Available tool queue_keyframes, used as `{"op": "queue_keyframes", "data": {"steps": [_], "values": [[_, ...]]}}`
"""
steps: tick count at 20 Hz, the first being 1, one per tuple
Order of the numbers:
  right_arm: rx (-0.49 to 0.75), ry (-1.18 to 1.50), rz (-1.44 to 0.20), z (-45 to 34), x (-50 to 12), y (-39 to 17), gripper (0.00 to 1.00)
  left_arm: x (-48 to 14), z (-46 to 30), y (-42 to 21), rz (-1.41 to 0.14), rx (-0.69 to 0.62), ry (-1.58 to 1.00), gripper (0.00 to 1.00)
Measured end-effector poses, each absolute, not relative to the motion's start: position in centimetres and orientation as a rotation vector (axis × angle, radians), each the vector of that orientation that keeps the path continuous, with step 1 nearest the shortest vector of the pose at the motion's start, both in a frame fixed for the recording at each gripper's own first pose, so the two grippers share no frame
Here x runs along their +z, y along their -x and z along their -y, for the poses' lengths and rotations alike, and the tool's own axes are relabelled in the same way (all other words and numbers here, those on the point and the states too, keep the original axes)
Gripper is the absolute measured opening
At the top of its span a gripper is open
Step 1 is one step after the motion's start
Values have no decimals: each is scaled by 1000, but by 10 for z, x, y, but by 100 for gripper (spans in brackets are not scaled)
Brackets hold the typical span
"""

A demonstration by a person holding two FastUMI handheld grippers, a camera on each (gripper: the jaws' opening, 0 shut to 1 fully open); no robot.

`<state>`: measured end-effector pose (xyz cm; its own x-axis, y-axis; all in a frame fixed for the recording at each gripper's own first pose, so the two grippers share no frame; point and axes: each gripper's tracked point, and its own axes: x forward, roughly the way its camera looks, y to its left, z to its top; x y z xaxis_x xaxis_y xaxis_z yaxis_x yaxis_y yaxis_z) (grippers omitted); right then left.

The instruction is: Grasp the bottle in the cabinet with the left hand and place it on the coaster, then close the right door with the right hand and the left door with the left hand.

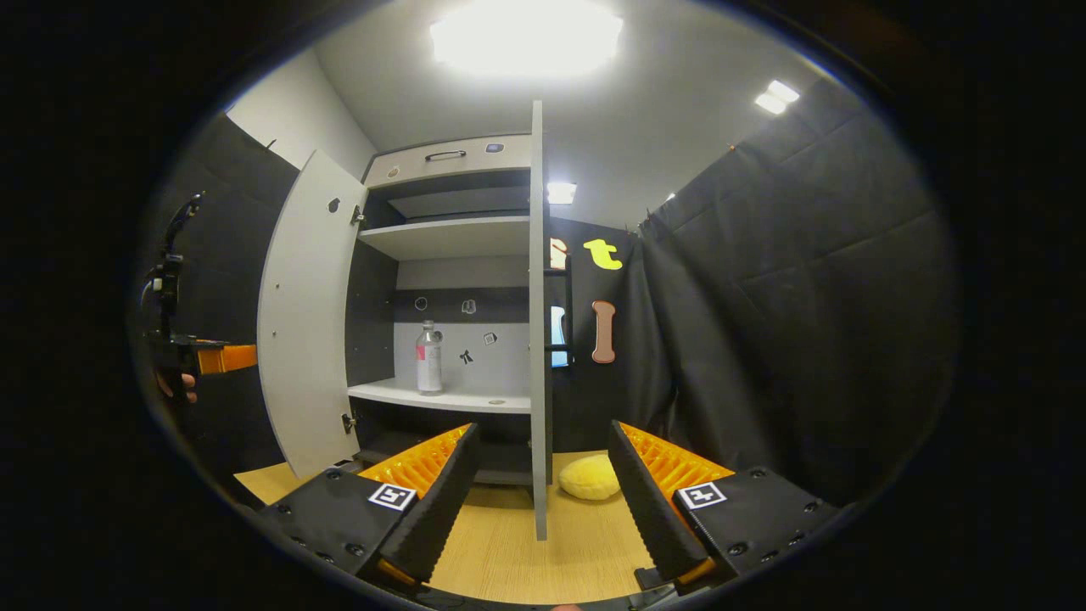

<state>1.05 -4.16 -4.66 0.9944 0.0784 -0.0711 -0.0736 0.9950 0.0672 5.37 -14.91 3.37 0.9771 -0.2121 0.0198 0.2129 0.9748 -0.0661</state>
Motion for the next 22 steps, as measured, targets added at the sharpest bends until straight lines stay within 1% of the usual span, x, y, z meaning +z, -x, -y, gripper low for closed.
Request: {"op": "queue_keyframes", "data": {"steps": [2,5,6,7,8,9,10,11,12,15,16,21,22], "values": [[75,-55,-82,43,-52,-13,96,38,170,-77,20,-251,65,88],[50,-50,-94,47,-59,-19,96,42,206,-118,36,-308,48,88],[37,-51,-96,47,-60,-22,92,44,218,-134,35,-328,54,88],[31,-53,-95,46,-60,-25,92,44,231,-149,33,-350,66,88],[28,-51,-91,43,-60,-29,96,44,244,-164,35,-369,77,88],[25,-45,-88,41,-60,-33,93,44,253,-178,36,-385,85,88],[15,-38,-88,41,-61,-36,93,46,263,-192,37,-400,89,88],[2,-34,-89,42,-62,-39,96,46,272,-205,36,-415,93,81],[-10,-33,-90,42,-63,-42,93,44,281,-217,37,-429,96,81],[-54,-33,-97,44,-66,-48,93,39,306,-260,39,-454,91,81],[-72,-30,-101,45,-66,-48,96,36,314,-273,36,-465,91,81],[-167,-11,-113,56,-71,-48,96,15,351,-330,-14,-512,95,81],[-183,-11,-120,58,-73,-48,92,11,359,-340,-17,-522,88,81]]}}
